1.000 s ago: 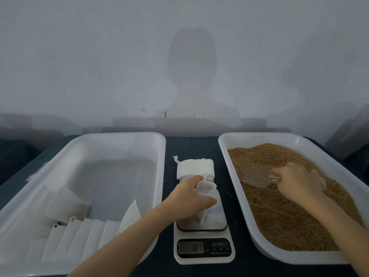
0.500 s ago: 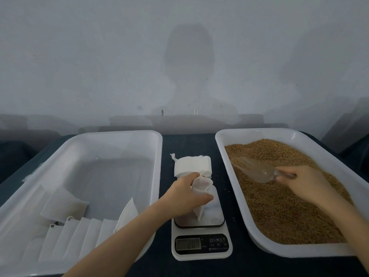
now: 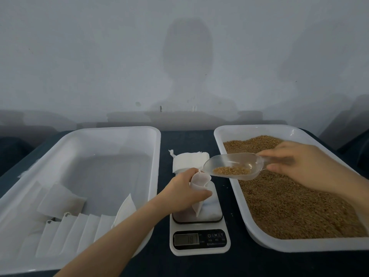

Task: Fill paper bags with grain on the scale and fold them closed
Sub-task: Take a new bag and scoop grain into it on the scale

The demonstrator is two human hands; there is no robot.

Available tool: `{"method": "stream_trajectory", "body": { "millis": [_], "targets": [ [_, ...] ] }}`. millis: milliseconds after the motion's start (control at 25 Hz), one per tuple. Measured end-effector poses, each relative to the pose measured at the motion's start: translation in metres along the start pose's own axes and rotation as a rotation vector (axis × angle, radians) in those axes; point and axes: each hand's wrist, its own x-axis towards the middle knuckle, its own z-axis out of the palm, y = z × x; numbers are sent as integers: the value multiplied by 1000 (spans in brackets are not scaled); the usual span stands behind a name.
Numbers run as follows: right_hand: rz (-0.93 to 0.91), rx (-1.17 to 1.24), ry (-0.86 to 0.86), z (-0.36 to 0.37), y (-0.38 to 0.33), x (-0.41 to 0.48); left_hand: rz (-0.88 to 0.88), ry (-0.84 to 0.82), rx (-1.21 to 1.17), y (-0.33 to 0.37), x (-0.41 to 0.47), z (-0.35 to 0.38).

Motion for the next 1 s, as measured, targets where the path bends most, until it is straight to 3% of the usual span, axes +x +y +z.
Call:
{"method": "stream_trajectory", "body": {
  "millis": [480, 1000],
  "targets": [
    [-171, -348, 145, 0, -29, 18, 31, -11, 4, -3, 2, 2],
    [-298, -655, 137, -10, -65, 20, 43, 5, 18, 1, 1, 1]
  ]
}}
